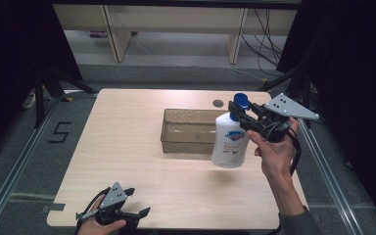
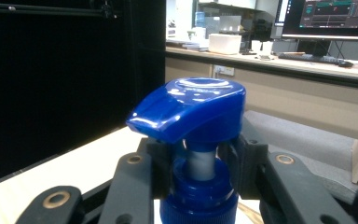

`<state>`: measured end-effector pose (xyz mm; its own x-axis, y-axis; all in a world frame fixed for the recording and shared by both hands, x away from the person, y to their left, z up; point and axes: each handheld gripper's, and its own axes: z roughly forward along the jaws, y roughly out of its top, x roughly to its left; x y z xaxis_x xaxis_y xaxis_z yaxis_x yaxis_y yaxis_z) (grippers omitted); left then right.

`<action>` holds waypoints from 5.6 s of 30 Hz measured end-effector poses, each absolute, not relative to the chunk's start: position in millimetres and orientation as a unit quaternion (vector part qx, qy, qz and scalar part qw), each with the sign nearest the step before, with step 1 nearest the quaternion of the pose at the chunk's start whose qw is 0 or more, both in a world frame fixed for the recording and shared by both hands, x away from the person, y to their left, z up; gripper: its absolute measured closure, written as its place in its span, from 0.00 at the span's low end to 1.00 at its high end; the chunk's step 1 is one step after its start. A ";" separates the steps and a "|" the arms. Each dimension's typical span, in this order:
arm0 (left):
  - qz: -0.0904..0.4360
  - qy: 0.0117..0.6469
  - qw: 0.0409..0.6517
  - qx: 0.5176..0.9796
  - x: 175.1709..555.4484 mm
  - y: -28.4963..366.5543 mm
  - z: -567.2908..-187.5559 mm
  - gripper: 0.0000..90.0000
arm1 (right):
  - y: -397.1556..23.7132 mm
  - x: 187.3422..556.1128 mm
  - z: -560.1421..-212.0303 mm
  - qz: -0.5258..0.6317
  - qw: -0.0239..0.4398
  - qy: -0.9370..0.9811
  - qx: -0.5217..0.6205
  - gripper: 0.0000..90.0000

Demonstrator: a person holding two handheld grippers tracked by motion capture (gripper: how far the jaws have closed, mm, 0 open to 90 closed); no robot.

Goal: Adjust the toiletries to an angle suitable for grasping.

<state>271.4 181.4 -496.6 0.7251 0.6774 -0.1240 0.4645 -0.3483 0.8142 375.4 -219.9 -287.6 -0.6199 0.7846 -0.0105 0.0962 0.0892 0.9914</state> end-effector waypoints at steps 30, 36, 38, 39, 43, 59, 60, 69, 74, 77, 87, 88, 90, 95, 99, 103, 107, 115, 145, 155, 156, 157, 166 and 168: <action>0.116 0.349 0.450 0.813 271.4 180.5 -496.2 0.17 | -213.0 415.7 -259.0 0.583 0.303 0.671 0.344 0.73; 0.116 0.349 0.451 0.813 271.5 180.5 -496.1 0.17 | -210.8 424.4 -253.9 0.579 0.304 0.671 0.350 0.73; 0.116 0.347 0.451 0.814 271.6 180.6 -496.1 0.17 | -209.9 427.5 -253.8 0.578 0.304 0.671 0.351 0.73; 0.120 0.350 0.454 0.811 271.1 180.0 -496.6 0.17 | -209.1 429.3 -254.3 0.578 0.302 0.670 0.355 0.73; 0.115 0.350 0.454 0.812 271.2 180.3 -496.0 0.17 | -207.9 436.7 -257.9 0.576 0.302 0.668 0.360 0.73; 0.116 0.345 0.454 0.813 270.2 180.0 -495.0 0.17 | -197.7 467.3 -275.0 0.573 0.302 0.663 0.375 0.73; 0.115 0.347 0.457 0.811 270.0 179.4 -495.1 0.17 | -197.0 468.6 -276.2 0.572 0.301 0.664 0.376 0.73; 0.115 0.342 0.459 0.812 270.1 179.0 -495.3 0.17 | -195.2 475.5 -287.1 0.565 0.298 0.664 0.389 0.73; 0.116 0.340 0.456 0.814 269.8 179.0 -494.9 0.17 | -197.4 478.1 -293.0 0.565 0.295 0.666 0.387 0.73; 0.113 0.342 0.459 0.812 269.7 178.4 -495.4 0.17 | -198.9 478.9 -297.5 0.562 0.296 0.666 0.391 0.73; 0.113 0.342 0.456 0.814 269.6 178.1 -495.4 0.17 | -203.9 479.4 -311.2 0.563 0.286 0.666 0.397 0.73; 0.113 0.342 0.456 0.813 269.6 178.0 -495.4 0.17 | -203.6 479.4 -312.1 0.562 0.288 0.666 0.398 0.73; 0.112 0.343 0.457 0.813 269.4 177.8 -495.5 0.17 | -203.0 478.5 -313.7 0.558 0.283 0.668 0.402 0.73; 0.112 0.342 0.457 0.814 269.5 178.0 -495.3 0.17 | -201.7 480.7 -319.1 0.558 0.284 0.670 0.398 0.73; 0.113 0.342 0.457 0.813 269.3 177.9 -495.3 0.17 | -202.7 482.7 -325.6 0.553 0.281 0.671 0.406 0.73; 0.113 0.342 0.457 0.814 269.7 178.1 -495.3 0.17 | -203.8 485.0 -333.0 0.556 0.277 0.670 0.408 0.73; 0.114 0.343 0.457 0.813 269.7 178.0 -495.4 0.17 | -203.5 485.5 -338.2 0.554 0.273 0.672 0.409 0.73; 0.114 0.342 0.457 0.813 269.5 177.9 -495.4 0.17 | -204.5 483.2 -344.1 0.551 0.276 0.673 0.410 0.73; 0.115 0.342 0.452 0.816 270.1 179.0 -495.5 0.17 | -202.4 466.5 -349.3 0.546 0.277 0.670 0.420 0.40; 0.116 0.342 0.449 0.818 270.3 178.4 -496.1 0.17 | -216.8 457.6 -356.5 0.577 0.235 0.657 0.424 0.26; 0.117 0.343 0.448 0.817 270.2 178.3 -496.2 0.17 | -217.0 455.3 -356.6 0.577 0.234 0.656 0.427 0.26; 0.117 0.343 0.448 0.817 270.1 178.2 -496.3 0.17 | -217.8 454.2 -356.5 0.577 0.237 0.658 0.421 0.25; 0.117 0.343 0.448 0.817 270.3 178.5 -496.2 0.17 | -218.7 445.1 -357.9 0.576 0.232 0.661 0.420 0.24; 0.117 0.342 0.449 0.817 270.2 178.5 -496.1 0.17 | -219.9 443.1 -358.9 0.576 0.232 0.661 0.422 0.24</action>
